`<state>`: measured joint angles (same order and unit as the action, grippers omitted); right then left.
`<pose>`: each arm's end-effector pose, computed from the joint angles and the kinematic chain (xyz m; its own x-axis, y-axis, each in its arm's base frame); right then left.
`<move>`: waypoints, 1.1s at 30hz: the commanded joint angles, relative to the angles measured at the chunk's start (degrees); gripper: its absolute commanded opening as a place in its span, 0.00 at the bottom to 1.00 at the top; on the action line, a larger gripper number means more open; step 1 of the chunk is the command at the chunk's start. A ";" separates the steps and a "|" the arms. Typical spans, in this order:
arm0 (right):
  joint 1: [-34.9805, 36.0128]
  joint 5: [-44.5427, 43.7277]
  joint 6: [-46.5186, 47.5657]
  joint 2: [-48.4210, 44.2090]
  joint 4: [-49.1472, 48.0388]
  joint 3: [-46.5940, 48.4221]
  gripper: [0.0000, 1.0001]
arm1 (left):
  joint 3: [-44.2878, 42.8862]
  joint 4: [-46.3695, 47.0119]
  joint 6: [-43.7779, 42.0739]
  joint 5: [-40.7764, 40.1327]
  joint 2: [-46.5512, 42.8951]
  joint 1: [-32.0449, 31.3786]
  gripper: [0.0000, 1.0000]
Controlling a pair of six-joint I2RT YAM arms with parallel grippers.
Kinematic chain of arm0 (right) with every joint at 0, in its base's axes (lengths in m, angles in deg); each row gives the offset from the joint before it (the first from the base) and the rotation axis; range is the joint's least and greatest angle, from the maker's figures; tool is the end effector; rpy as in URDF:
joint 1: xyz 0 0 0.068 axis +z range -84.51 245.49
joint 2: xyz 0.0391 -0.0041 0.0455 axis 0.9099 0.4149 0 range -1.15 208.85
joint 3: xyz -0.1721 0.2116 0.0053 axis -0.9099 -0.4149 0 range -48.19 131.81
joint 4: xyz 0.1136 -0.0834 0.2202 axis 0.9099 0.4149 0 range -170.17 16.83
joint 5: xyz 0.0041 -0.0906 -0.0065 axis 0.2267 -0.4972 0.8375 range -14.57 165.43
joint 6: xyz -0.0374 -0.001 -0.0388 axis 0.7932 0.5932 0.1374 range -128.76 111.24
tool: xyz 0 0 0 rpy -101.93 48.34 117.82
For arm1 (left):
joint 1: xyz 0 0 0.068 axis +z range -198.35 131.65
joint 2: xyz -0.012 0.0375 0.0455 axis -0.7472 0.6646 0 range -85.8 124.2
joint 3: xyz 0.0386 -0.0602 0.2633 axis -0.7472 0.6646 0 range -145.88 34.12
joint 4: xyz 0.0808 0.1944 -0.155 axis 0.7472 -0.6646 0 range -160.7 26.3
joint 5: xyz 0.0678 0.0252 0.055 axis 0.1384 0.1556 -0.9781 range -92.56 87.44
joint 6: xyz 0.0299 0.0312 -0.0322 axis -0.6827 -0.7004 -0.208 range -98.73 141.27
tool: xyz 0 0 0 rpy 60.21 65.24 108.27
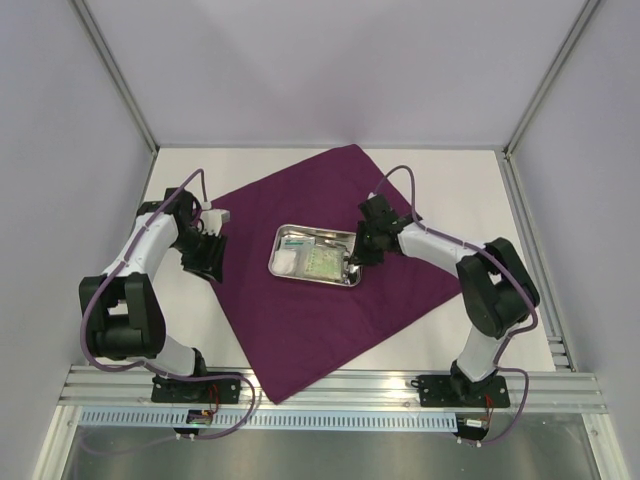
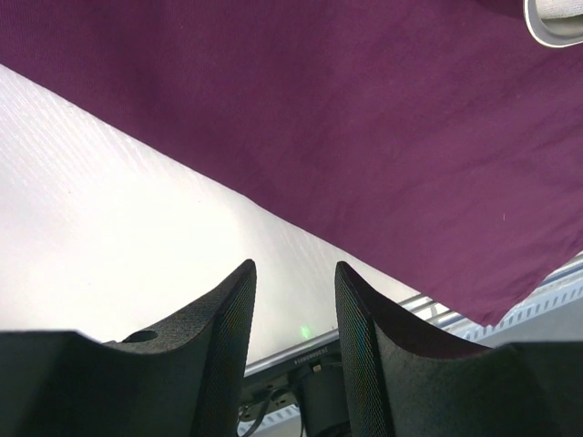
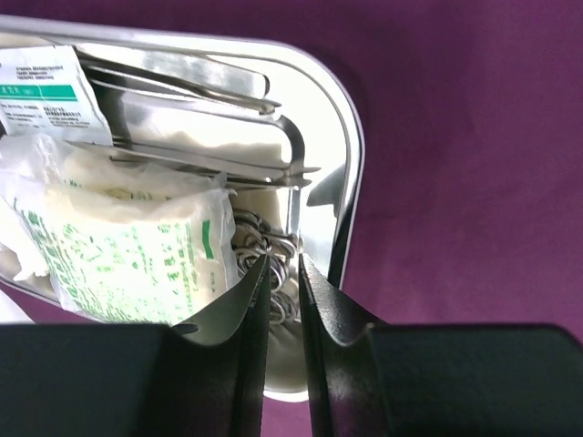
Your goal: Prepare the surgical pack
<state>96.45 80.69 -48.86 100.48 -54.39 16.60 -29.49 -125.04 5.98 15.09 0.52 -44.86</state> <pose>0.3033 0.1858 0.1761 -0.9357 0.1865 -0.2995 0.0708 0.9308 0.3585 0.2636 0.0052 0.2305 -0.9646 0.1930 -0.1795 0.2361 0.9353 -0.2634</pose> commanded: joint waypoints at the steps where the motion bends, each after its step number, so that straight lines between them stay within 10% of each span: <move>1: 0.42 -3.23 -0.95 -4.67 0.58 0.06 0.21 | 0.33 0.87 0.26 1.34 -2.30 0.21 0.49; 15: -0.55 -9.31 0.99 -2.85 4.28 3.32 0.46 | 0.51 1.75 0.35 0.63 -1.42 0.21 0.49; 33: 2.96 -2.36 -6.40 -4.68 -3.54 -6.00 0.09 | 1.39 2.28 0.44 1.33 -2.04 0.29 0.49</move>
<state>98.11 76.41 -52.92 97.92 -55.24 11.44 -28.38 -123.66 5.96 15.16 0.17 -44.86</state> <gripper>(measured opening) 0.125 0.488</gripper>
